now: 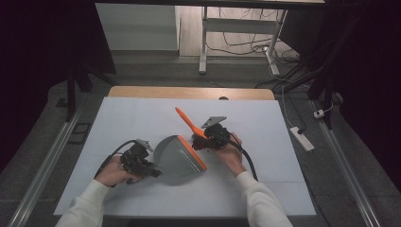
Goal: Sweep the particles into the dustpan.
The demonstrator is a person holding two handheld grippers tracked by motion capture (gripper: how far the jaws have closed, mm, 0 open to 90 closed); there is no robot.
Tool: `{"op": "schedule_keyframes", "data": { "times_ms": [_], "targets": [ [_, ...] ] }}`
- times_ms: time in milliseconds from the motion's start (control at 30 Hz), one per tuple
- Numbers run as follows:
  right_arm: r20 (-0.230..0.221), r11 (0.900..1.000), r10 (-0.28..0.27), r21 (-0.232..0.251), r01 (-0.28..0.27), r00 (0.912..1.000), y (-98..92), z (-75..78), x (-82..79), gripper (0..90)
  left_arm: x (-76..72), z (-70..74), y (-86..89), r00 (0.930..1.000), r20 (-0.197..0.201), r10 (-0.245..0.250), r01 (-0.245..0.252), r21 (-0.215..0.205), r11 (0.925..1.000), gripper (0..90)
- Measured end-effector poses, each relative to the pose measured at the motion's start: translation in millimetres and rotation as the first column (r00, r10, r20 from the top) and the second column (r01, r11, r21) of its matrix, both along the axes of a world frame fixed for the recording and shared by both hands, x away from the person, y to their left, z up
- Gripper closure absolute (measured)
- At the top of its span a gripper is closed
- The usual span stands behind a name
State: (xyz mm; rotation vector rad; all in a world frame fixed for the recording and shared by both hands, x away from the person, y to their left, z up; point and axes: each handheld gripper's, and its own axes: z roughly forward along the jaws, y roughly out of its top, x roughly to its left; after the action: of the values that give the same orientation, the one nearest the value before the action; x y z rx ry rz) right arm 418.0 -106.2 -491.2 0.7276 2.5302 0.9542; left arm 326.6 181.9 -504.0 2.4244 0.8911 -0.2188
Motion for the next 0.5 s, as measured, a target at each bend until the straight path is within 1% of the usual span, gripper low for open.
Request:
{"op": "schedule_keyframes", "data": {
  "times_ms": [67,100,167,200,300,367,500],
  "targets": [
    [0.007,1.0,0.01,-0.006,-0.01,0.9999,4.0,-0.4,-3.5,70.0,0.3,0.3,-0.7,1.0,0.003,-0.003,0.003,0.0,1.0,61.8],
    [0.003,1.0,0.007,-0.005,-0.007,1.0,5.1,-0.3,-5.0,70.0,0.5,0.4,-1.1,1.0,0.004,-0.003,0.003,0.001,1.0,61.8],
    [-0.001,1.0,0.015,0.0,-0.015,0.9999,5.9,-0.3,-5.8,70.0,0.8,0.5,-1.8,1.0,0.003,-0.003,0.003,0.001,1.0,61.8],
    [-0.007,1.0,0.025,0.013,-0.025,0.9997,7.4,-0.8,-7.4,70.0,1.0,0.4,-1.9,1.0,0.001,-0.003,0.003,0.001,1.0,61.8],
    [-0.004,0.999,0.031,0.009,-0.031,0.9995,10.9,-0.7,-10.5,70.0,1.4,0.3,-1.7,1.0,-0.001,-0.004,0.004,-0.001,1.0,61.8],
    [-0.016,0.999,0.04,0.025,-0.039,0.9991,13.0,-1.0,-12.0,70.0,1.4,0.1,-1.6,1.0,-0.002,-0.004,0.004,-0.001,1.0,61.8],
    [-0.016,0.998,0.053,0.025,-0.053,0.9985,18.5,-1.1,-15.9,69.9,1.4,-0.2,-1.4,1.0,-0.004,-0.005,0.005,-0.001,1.0,61.8]
  ]
}}
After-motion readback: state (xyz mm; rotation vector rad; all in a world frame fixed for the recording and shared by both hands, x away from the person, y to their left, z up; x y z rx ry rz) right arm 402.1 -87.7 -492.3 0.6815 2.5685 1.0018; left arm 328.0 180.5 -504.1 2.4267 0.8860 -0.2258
